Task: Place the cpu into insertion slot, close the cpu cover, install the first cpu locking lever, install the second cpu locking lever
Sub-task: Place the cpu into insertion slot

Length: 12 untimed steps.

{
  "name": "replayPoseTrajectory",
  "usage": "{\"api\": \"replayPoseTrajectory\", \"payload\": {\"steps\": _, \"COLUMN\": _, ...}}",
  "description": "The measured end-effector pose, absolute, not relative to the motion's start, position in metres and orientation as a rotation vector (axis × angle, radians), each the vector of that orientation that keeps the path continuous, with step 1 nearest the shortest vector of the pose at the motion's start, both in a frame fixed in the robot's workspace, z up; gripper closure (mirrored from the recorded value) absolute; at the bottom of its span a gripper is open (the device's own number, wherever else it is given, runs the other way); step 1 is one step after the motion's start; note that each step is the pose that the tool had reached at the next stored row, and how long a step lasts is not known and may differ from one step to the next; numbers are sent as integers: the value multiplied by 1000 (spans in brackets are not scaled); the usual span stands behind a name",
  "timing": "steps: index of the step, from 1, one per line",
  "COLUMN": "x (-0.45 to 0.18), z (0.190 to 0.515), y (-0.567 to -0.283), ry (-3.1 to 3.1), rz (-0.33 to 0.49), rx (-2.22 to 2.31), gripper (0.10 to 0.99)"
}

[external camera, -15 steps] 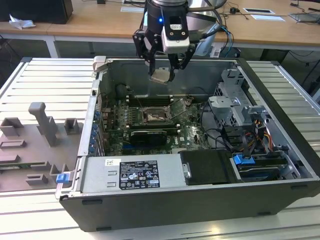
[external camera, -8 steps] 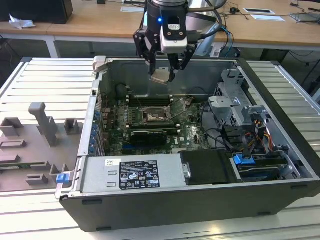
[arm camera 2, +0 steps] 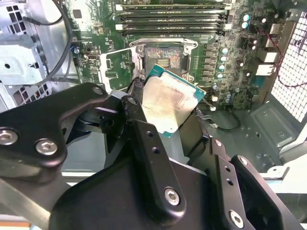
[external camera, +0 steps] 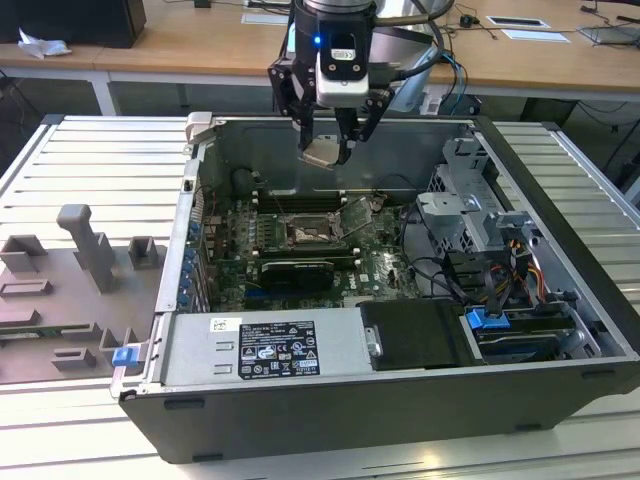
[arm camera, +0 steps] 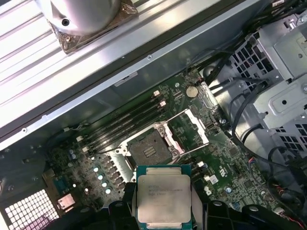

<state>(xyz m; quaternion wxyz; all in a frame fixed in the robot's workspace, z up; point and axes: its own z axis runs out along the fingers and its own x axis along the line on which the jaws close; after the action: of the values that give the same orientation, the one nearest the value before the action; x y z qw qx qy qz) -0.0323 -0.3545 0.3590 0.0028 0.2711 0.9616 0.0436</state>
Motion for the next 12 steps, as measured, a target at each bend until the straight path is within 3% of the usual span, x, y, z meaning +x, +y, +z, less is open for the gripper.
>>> {"api": "replayPoseTrajectory", "payload": {"steps": 12, "x": -32, "z": 359, "y": -354, "ry": 2967, "rz": 134, "rx": 991, "gripper": 545}}
